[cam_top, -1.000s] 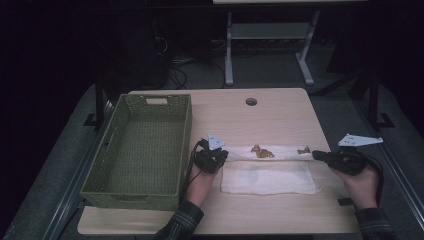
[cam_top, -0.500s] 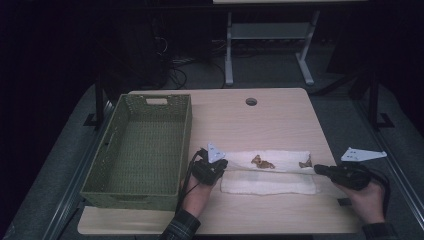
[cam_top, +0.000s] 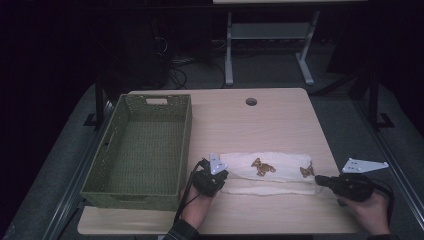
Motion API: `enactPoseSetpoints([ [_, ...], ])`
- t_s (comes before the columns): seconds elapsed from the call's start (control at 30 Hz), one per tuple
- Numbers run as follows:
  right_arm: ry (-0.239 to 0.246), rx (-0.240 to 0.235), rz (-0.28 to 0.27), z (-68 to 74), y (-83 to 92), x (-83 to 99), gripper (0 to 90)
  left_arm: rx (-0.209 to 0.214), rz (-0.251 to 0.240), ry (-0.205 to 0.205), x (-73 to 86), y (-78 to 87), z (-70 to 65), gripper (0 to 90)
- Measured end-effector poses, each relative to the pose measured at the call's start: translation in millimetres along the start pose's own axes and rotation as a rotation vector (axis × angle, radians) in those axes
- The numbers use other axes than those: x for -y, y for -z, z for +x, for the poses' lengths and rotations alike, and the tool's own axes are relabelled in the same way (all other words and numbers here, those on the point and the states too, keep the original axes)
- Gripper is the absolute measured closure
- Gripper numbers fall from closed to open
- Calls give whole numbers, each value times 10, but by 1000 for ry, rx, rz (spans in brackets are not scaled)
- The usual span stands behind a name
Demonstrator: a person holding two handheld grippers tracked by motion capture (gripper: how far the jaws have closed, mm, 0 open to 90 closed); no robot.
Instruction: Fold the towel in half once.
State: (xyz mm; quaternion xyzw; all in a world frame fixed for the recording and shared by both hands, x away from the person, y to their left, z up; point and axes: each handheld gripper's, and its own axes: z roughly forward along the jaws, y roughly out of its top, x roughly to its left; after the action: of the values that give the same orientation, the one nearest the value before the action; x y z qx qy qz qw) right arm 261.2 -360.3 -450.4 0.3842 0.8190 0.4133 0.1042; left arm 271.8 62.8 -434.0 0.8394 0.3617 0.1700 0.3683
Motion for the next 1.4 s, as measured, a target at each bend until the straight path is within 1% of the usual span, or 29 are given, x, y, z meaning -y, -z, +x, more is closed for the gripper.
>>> enactPoseSetpoints([
  [0.07, 4, 1, -4, 5, 24, 18, 877, -5, 5, -3, 22, 26, -26, 876],
  [0.17, -6, -2, -2, 11, 50, 53, 877, -6, 10, 8, 72, 68, -59, 877],
  [0.23, -2, -5, 4, 25, 57, 78, 877, -4, 16, 8, 96, 92, -66, 877],
  [0.3, 1, -6, 6, 48, 69, 94, 877, 1, 4, 22, 123, 133, -73, 877],
  [0.4, 16, 1, -3, 104, 106, 107, 877, 6, -5, 15, 138, 178, -89, 877],
  [0.47, 16, -12, 5, 136, 108, 127, 877, 11, 7, 6, 171, 182, -99, 874],
  [0.53, 17, -22, 24, 152, 84, 154, 876, 24, 38, 10, 215, 155, -99, 868],
  [0.57, 16, -27, 33, 152, 72, 163, 870, 30, 54, 6, 237, 144, -97, 861],
  [0.6, 13, -35, 44, 149, 54, 174, 863, 30, 56, 11, 251, 134, -104, 836],
  [0.63, 16, -30, 50, 149, 50, 181, 849, 31, 63, 5, 260, 138, -108, 809],
  [0.67, 12, -35, 45, 146, 51, 185, 812, 33, 55, 2, 257, 147, -108, 767],
  [0.7, 7, -39, 43, 140, 63, 178, 774, 31, 44, 6, 246, 160, -114, 721],
  [0.73, -1, -39, 32, 135, 77, 170, 760, 27, 31, 8, 230, 171, -118, 695],
  [0.8, 6, -40, 13, 128, 98, 147, 728, 25, 18, 2, 190, 190, -104, 648],
  [0.83, 9, -39, 7, 128, 104, 140, 728, 24, 13, -1, 172, 193, -94, 640],
  [0.87, 10, -37, 1, 126, 105, 128, 724, 27, 2, 11, 159, 187, -95, 628],
  [0.93, 16, -29, 1, 116, 98, 99, 708, 30, 0, 12, 117, 163, -77, 599],
  [1.0, 20, -23, -6, 93, 82, 59, 706, 23, -4, 6, 71, 120, -67, 577],
  [1.17, 31, 4, -5, 9, 10, -51, 707, 2, 4, 4, -20, -7, 14, 565],
  [1.23, 35, 9, -12, -43, -38, -102, 707, -7, 4, 2, -71, -67, 51, 563],
  [1.4, 33, 32, -4, -216, -193, -262, 707, -31, 3, 0, -172, -189, 123, 561],
])
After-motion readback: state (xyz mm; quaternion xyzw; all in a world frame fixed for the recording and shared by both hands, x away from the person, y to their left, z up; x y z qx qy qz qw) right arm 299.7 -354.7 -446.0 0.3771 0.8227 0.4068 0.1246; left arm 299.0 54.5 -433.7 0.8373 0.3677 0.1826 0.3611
